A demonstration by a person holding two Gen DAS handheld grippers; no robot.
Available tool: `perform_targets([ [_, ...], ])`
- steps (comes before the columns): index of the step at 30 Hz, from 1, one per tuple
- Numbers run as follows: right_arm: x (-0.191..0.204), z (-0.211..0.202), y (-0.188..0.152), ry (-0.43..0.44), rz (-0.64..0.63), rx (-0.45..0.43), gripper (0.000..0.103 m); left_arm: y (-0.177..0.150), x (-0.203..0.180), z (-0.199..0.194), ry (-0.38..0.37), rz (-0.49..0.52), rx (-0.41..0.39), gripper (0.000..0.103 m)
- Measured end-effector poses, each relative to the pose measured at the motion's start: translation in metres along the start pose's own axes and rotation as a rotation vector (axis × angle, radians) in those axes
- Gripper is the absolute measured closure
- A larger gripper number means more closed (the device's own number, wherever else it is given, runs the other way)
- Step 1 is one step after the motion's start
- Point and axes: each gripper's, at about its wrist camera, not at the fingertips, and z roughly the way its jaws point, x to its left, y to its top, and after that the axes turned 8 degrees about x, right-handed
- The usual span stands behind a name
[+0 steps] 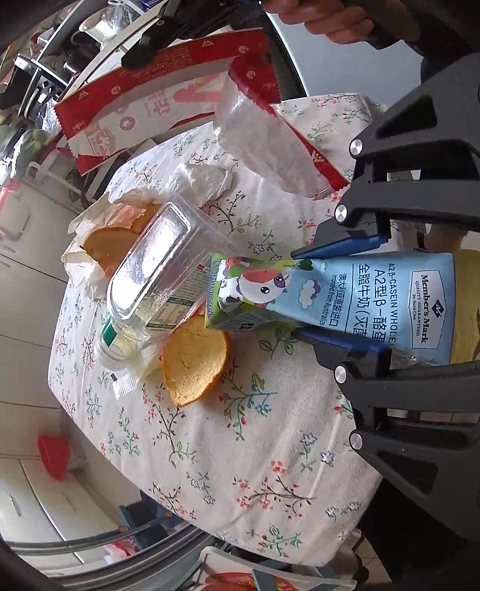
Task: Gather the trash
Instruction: 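Grasp the blue milk carton with the left gripper while the right gripper grasps the red bag, then carry the milk carton and red bag down and drop them into the yellow basin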
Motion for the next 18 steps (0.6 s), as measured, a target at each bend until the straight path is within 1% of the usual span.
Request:
perform_targets([
  [4, 0.007, -0.004, -0.008, 0.028, 0.020, -0.012, 0.102, -0.015, 0.005, -0.015, 0.007, 0.009, -0.022, 0.069],
  [8, 0.027, -0.011, -0.029, 0.059, 0.026, -0.016, 0.102, -0.033, 0.017, -0.036, 0.018, 0.013, -0.054, 0.069],
  [13, 0.059, -0.017, -0.074, 0.105, 0.041, 0.001, 0.102, -0.063, 0.026, -0.065, 0.035, 0.036, -0.081, 0.069],
  [18, 0.084, -0.018, -0.139, 0.141, 0.123, 0.051, 0.102, -0.096, 0.032, -0.083, 0.042, 0.067, -0.081, 0.069],
])
